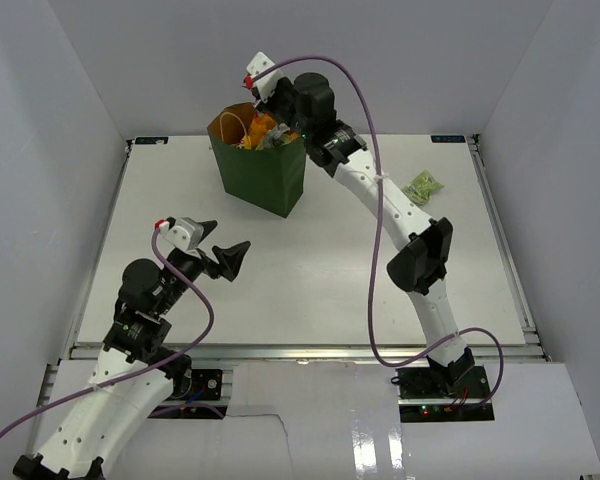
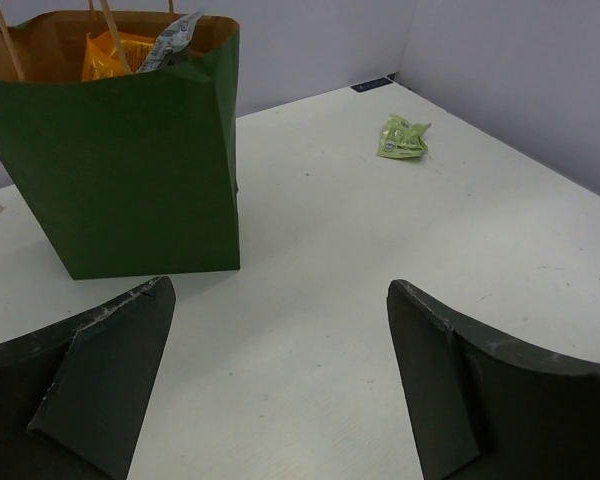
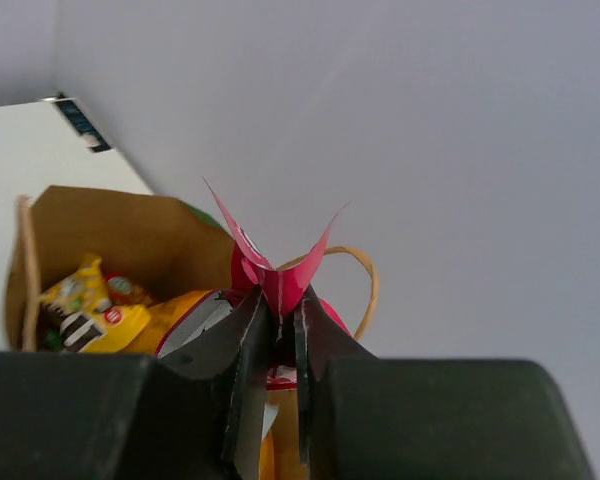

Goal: Place the snacks into the paper bag

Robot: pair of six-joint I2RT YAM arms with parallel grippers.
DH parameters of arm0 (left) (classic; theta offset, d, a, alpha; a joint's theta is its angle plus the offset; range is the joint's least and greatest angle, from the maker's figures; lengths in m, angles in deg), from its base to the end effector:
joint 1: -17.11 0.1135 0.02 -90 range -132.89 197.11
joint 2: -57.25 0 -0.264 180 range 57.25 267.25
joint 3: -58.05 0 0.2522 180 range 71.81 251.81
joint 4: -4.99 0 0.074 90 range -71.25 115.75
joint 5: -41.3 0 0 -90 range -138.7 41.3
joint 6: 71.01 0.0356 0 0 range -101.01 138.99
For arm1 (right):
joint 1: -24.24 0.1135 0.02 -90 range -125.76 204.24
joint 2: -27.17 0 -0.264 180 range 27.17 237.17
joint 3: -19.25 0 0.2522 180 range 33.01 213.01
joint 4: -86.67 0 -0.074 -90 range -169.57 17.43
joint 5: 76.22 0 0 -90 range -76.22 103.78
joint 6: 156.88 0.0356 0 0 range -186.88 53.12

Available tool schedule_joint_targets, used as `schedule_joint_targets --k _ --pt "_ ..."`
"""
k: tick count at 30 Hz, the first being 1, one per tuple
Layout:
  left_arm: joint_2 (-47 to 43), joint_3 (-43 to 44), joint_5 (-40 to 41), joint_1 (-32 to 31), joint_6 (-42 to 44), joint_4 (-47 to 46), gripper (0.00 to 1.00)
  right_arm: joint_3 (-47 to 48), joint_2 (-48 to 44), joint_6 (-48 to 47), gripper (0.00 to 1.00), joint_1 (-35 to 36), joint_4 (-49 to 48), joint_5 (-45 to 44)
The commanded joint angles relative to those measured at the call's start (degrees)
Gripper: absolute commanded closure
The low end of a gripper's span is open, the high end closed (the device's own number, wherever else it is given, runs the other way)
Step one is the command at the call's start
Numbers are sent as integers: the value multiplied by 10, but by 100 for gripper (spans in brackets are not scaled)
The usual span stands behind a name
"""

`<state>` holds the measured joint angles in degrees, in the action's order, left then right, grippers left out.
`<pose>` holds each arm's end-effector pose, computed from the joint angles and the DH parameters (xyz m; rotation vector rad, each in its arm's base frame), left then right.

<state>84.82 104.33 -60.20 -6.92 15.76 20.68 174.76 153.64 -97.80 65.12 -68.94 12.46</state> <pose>0.1191 -0.0609 0.3223 0.4371 1.4795 -0.5312 0.3836 0.3310 0.4571 -0.8591 1.2185 0.1233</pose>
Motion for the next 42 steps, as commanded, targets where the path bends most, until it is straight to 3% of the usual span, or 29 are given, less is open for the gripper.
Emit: schedule_joint_targets --k 1,4,7,9,11,12,14,22,27,28,31,34,35,38,42 --pt "6 1 10 7 8 8 2 -30 31 -31 91 24 -162 -105" --pt "7 1 12 7 9 10 2 -32 43 -18 88 27 -161 -99" --pt "7 1 7 8 9 8 2 -49 47 -9 75 26 -161 -102" --pt "9 1 4 8 9 8 2 -61 40 -8 59 26 -159 -105" --pt "8 2 -1 8 9 8 2 -74 29 -5 51 25 -152 -104" --pt "6 3 -2 8 9 9 2 -75 23 -4 40 25 -149 -100" --pt "4 3 -5 8 9 8 2 -78 4 5 33 23 -134 -93" --pt "-6 3 -18 8 6 8 2 -120 -97 76 25 -23 -16 -17" --pt "-16 2 -30 8 2 7 2 -237 -216 174 11 -154 50 168" --pt "-17 2 -32 8 2 7 2 -304 -255 189 8 -206 49 220" --pt "-22 2 -43 8 -2 4 2 -441 -311 239 6 -288 39 260" --pt "-24 2 -53 8 -5 3 2 -550 -335 318 7 -383 -16 194" --pt "-25 3 -55 8 -6 3 2 -604 -338 340 7 -406 -26 110" --pt "-29 2 -57 8 -7 1 2 -647 -310 409 2 -439 -32 -58" --pt "-27 1 -55 8 -6 3 2 -646 -248 486 2 -465 -31 -55"
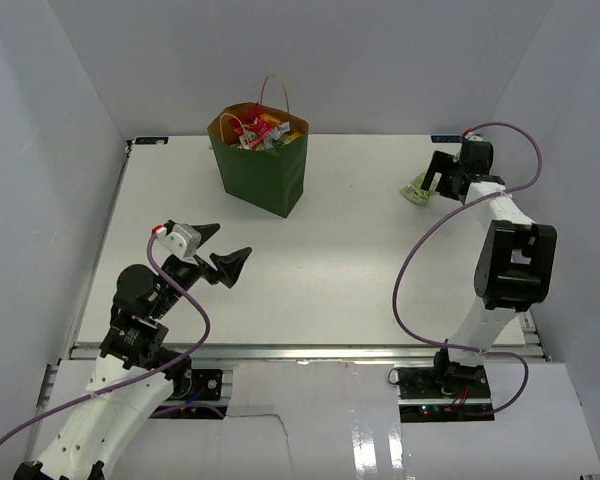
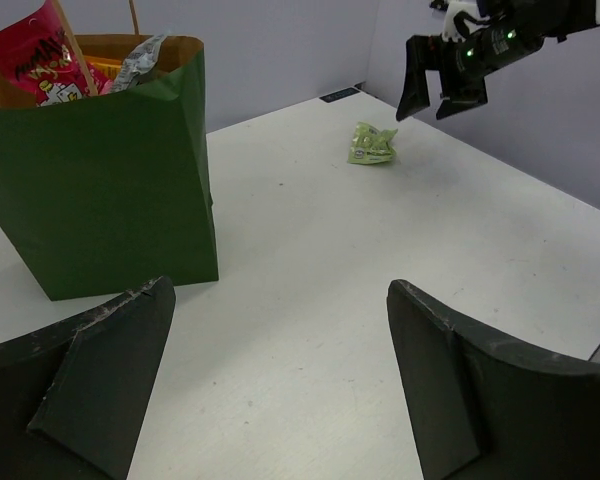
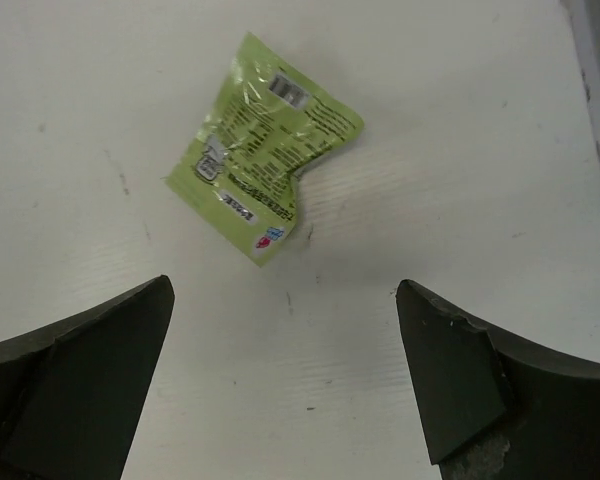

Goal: Place the snacks into the paper bag

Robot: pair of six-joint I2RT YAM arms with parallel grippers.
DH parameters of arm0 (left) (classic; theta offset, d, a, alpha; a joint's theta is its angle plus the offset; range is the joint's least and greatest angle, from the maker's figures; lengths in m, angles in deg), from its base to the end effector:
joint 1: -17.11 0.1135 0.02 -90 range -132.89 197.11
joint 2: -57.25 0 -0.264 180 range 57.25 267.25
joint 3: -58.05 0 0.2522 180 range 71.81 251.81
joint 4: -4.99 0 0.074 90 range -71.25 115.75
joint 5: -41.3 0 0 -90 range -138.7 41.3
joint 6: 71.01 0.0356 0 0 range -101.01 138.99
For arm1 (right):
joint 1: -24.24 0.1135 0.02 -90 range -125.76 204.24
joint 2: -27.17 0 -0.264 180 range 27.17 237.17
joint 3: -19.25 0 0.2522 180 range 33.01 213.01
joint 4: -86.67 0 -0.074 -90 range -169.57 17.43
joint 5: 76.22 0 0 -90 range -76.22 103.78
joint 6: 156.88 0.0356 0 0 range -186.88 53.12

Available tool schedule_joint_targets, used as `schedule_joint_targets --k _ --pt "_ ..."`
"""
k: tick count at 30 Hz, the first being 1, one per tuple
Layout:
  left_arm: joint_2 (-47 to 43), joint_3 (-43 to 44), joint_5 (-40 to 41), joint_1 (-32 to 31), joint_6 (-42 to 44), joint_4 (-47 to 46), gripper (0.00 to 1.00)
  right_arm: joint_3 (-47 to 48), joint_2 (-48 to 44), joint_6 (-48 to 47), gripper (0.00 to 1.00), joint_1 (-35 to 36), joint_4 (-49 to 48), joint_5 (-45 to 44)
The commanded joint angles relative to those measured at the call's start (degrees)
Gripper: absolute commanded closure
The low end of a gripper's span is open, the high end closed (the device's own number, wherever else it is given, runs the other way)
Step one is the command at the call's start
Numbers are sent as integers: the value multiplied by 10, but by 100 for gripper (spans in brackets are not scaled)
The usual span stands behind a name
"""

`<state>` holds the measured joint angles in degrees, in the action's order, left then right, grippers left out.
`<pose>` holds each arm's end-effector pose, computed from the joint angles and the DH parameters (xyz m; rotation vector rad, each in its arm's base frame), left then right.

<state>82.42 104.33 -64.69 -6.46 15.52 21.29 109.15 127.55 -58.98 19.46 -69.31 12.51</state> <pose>0.1099 -0.0586 0.3257 0.4876 1.4377 -0.5865 0.4044 -0.0346 0.2652 0.2525 2.1581 0.0070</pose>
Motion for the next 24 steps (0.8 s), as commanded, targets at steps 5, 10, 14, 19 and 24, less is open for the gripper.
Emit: schedule_joint_targets --k 5,10,14,19,24 --pt "-2 0 -3 4 -1 -3 2 60 112 136 5 -12 -26 -36" --pt "1 0 1 4 0 -2 2 109 178 149 7 -19 -32 -32" --pt "3 0 2 4 1 -2 2 133 215 153 14 -23 -43 -11" --pt "4 0 9 4 5 1 2 161 251 156 32 -25 -45 10" --pt "8 0 9 4 6 1 2 155 260 166 44 -30 -46 46"
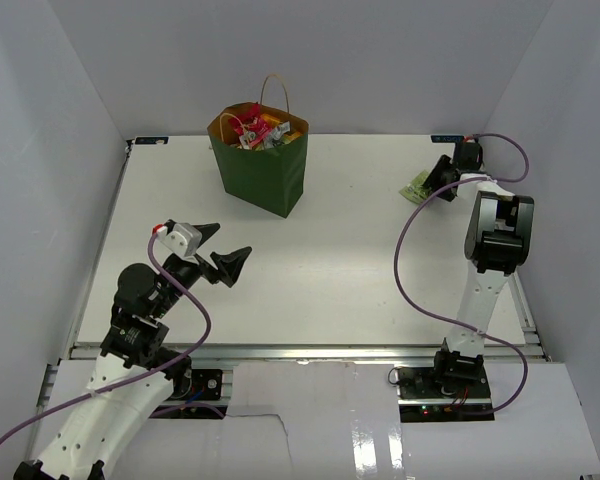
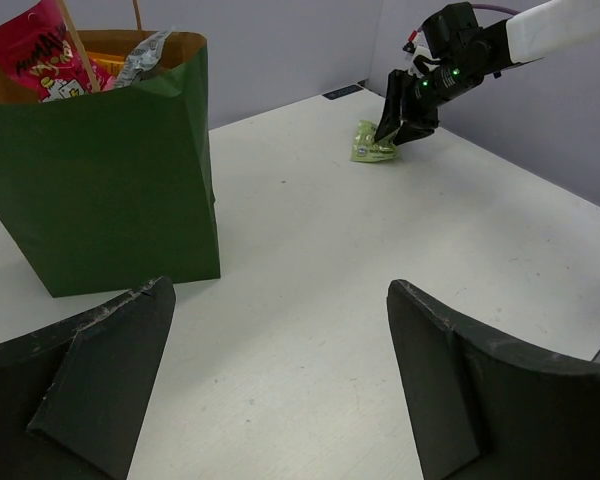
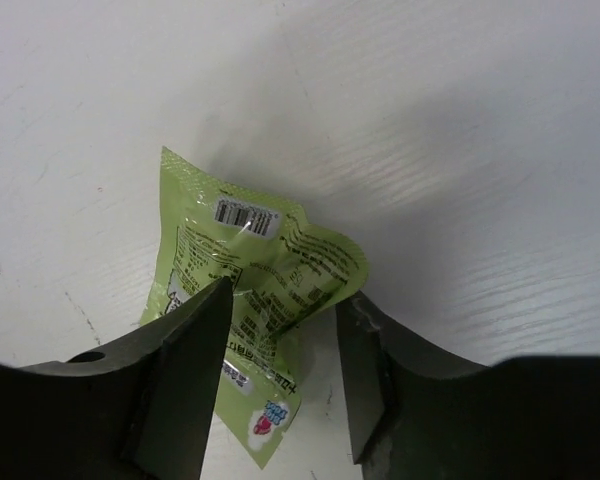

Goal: Place the snacks into the paper bag

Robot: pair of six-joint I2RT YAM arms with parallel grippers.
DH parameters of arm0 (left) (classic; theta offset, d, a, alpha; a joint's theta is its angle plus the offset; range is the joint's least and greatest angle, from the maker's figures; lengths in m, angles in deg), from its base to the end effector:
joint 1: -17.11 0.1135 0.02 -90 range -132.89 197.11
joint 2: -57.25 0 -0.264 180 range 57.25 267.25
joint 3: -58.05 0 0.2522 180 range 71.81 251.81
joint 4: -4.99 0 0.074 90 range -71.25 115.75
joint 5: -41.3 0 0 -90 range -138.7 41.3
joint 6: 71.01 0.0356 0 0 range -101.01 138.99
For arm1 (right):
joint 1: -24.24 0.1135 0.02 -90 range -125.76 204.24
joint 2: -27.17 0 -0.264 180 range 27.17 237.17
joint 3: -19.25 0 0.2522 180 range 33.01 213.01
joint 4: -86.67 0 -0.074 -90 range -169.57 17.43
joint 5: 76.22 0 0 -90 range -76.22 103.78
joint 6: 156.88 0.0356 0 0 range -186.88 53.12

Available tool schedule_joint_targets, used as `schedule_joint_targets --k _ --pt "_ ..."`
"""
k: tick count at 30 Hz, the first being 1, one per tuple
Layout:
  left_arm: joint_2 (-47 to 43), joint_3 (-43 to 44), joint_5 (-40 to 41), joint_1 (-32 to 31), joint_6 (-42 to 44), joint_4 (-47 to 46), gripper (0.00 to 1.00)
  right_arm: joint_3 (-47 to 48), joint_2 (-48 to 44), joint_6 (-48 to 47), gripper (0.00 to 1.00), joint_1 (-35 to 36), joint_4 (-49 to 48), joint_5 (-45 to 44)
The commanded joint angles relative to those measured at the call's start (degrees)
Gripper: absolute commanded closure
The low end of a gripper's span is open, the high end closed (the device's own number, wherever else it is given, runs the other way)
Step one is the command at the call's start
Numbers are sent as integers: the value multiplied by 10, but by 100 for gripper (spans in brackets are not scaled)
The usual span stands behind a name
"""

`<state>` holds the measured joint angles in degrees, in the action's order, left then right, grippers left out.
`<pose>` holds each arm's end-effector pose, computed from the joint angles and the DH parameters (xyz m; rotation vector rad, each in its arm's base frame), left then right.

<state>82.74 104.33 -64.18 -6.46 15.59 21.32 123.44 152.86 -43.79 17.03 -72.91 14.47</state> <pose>0.1112 -0.0589 0.3251 0.4819 1.4450 -0.5791 0.4864 -0.0611 0.1623 0.5970 2.2288 0.1559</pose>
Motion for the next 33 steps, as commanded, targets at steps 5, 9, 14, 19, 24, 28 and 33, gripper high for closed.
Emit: schedule_joint_targets --k 5,9,14,19,24,28,33 --pt "5 0 4 5 5 2 2 3 8 26 64 -18 -15 56" --pt "3 0 5 5 5 2 2 -4 -3 21 75 -30 -23 85" --pt "2 1 5 4 5 2 2 -50 -62 -21 89 -33 -82 172" --pt "1 1 4 5 5 2 2 -96 -120 -63 92 -29 -147 329" --pt "-1 1 3 5 5 2 2 -69 -185 -124 92 35 -109 379" --pt "0 1 5 5 6 2 2 3 -228 -211 92 150 -41 316" --pt "-1 0 10 5 9 3 2 237 -176 -266 92 282 56 246"
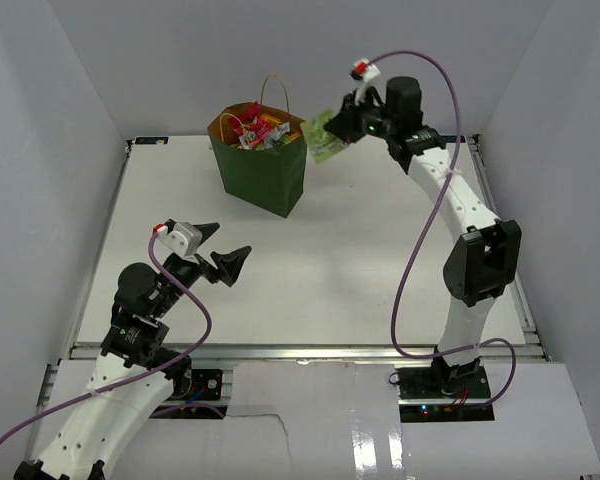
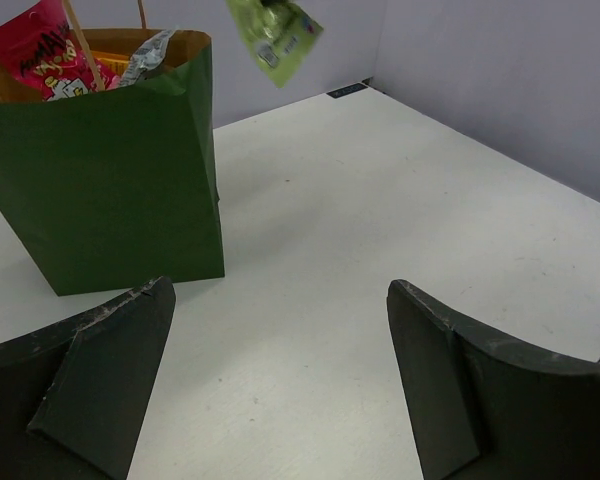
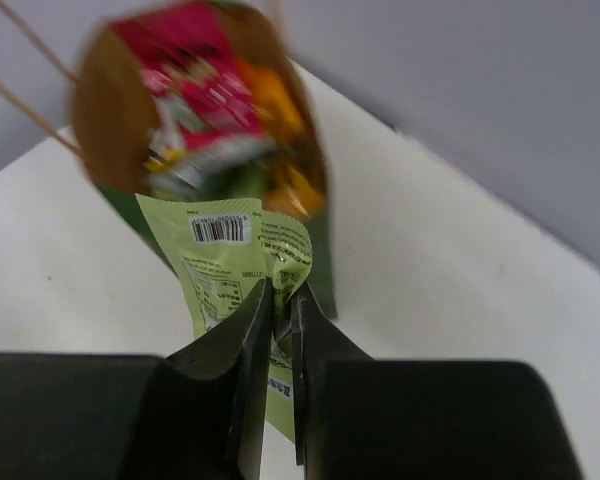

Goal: Place the snacks into the paper bag

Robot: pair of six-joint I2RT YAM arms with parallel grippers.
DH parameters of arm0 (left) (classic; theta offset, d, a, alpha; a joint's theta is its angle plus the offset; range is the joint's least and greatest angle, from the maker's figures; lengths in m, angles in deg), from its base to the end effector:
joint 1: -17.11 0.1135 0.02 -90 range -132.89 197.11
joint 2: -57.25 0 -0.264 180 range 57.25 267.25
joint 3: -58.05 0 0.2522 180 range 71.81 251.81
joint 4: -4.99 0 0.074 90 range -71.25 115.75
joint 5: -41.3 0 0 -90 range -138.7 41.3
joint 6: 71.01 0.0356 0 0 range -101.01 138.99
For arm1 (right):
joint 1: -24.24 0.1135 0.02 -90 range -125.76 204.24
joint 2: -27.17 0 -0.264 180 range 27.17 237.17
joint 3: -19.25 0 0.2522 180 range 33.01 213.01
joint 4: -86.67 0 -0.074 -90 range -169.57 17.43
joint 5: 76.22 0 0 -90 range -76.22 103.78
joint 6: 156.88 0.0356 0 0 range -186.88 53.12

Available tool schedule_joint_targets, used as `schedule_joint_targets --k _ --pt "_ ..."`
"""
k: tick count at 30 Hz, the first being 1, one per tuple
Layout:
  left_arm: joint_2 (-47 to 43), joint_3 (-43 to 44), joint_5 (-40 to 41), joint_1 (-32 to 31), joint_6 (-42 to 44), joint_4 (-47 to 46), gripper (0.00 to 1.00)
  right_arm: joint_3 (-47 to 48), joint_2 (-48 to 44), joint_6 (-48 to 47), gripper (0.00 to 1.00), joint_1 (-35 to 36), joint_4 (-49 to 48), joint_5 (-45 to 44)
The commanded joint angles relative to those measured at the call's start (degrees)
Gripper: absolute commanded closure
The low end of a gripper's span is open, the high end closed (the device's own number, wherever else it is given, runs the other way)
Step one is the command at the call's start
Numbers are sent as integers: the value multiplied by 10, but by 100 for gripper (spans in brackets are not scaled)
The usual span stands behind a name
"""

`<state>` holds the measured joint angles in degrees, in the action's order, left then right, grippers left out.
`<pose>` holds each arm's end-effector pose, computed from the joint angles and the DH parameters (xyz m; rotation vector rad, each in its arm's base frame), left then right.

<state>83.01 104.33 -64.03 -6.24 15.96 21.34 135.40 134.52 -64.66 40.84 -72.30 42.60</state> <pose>0.1124 -0.0588 0.3245 0.4820 1.4492 -0.5690 0.4271 0.1452 0.3818 -0.5857 1.7111 0.6824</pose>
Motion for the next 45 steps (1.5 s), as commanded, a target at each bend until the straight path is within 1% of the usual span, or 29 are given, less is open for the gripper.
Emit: schedule_joint_targets --k 1,2,3,4,8,10,15,16,19,20,21,22,23,24,26,29,31,32,33,34,36,37,38,39,40,42,43,44,45 --pt "-4 0 8 4 6 2 2 161 26 -60 92 57 67 -43" --pt "-4 0 9 4 7 2 2 204 63 -68 92 81 91 -50" --pt "-4 0 9 4 7 2 2 270 79 -74 92 91 98 -72" --pt "-3 0 9 5 7 2 2 291 90 -82 92 104 99 -84" --pt "0 -1 7 6 7 0 2 332 128 -129 92 167 76 -150" --pt "3 -1 7 6 7 0 2 355 149 -147 92 189 54 -195" --pt "5 -1 6 8 7 0 2 374 185 -203 92 227 -9 -312" --pt "5 -1 6 8 8 0 2 374 189 -218 92 231 -29 -322" --pt "9 -1 4 9 8 0 2 371 204 -235 90 241 -39 -330" --pt "9 -1 4 9 7 0 2 363 204 -235 85 242 -38 -329" --pt "9 -1 1 9 7 0 2 359 204 -236 65 242 -36 -323" --pt "10 -1 0 9 7 0 2 355 202 -241 54 242 -33 -320" --pt "10 -1 -1 9 7 0 2 349 199 -243 45 242 -27 -319" --pt "9 -1 -4 9 7 -1 2 347 190 -244 31 241 -24 -319" --pt "8 -1 -5 9 7 0 2 340 179 -244 21 238 -13 -317" --pt "5 -1 -9 9 6 0 2 327 138 -231 14 229 17 -301" --pt "4 -1 -10 9 5 -1 2 300 92 -220 11 213 41 -285" --pt "3 -1 -11 9 4 -1 2 284 73 -215 6 207 56 -243" --pt "3 -2 -12 9 4 -1 2 238 27 -215 5 193 83 -224" --pt "3 -2 -14 9 3 -2 2 207 0 -211 2 186 92 -208" --pt "3 -2 -21 9 1 -3 2 133 -55 -194 5 168 115 -164" --pt "3 -1 -22 9 0 -2 2 47 -111 -186 7 149 118 -151" --pt "2 -2 -27 9 -2 -3 2 -1 -138 -180 10 140 122 -142" --pt "2 -2 -29 9 -3 -3 2 -49 -196 -173 10 131 124 -142" --pt "2 -3 -31 9 -4 -5 2 -145 -225 -174 10 115 123 -147" --pt "3 -3 -35 9 -5 -6 2 -238 -282 -185 10 102 121 -169" --pt "4 -3 -36 9 -6 -6 2 -320 -336 -198 10 93 119 -182" --pt "5 -3 -38 9 -7 -6 2 -359 -361 -201 10 91 118 -202" --pt "8 -3 -39 9 -8 -7 2 -397 -416 -206 10 89 117 -212"
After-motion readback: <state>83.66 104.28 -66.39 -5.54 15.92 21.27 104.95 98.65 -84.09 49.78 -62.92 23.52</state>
